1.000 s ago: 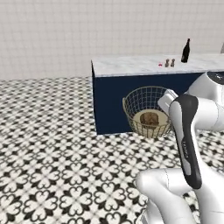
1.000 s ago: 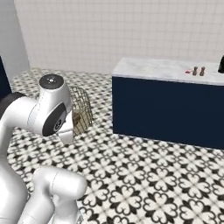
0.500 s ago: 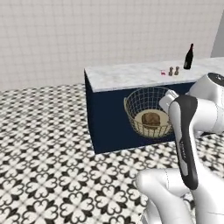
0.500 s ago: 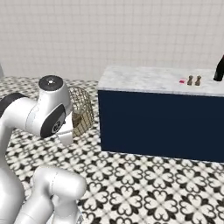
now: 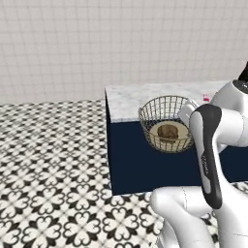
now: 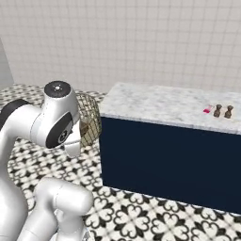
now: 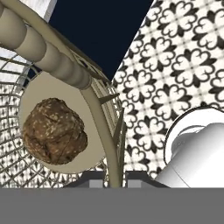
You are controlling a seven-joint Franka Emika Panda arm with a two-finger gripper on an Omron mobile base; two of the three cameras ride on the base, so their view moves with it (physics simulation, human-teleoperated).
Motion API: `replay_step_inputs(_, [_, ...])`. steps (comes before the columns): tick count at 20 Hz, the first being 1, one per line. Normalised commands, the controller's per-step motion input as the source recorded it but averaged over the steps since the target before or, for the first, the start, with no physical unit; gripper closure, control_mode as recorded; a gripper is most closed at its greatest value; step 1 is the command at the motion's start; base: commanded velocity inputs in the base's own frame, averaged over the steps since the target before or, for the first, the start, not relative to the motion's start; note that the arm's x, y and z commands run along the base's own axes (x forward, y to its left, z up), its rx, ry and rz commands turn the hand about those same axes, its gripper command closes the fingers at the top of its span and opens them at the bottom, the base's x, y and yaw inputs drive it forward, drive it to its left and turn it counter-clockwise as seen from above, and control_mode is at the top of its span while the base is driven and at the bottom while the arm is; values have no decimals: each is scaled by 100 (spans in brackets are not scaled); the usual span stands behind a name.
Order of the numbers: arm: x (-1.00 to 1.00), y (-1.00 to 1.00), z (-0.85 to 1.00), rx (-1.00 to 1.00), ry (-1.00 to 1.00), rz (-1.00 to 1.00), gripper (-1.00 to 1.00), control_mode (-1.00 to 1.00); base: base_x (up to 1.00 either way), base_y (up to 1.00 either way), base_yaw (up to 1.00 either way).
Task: Open the cabinet, pick up the bread from the cabinet and place it in the basket. Then move the basket to the dining counter.
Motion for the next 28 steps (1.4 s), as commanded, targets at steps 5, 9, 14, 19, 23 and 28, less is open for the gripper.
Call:
replay_step_inputs(5, [0,0,0,0,0,0,100,100,72,-31,12])
replay_step_inputs(9, [0,0,0,0,0,0,100,100,66,-21,7])
replay_step_inputs(14, [0,0,0,0,0,0,100,100,61,-39,3])
replay_step_inputs(19, [0,0,0,0,0,0,100,100,76,-48,0])
replay_step_inputs(23, [0,0,0,0,0,0,100,100,66,-18,0])
replay_step_inputs(28, [37,-11,-5,1,0,0,100,-100,43,-10,0])
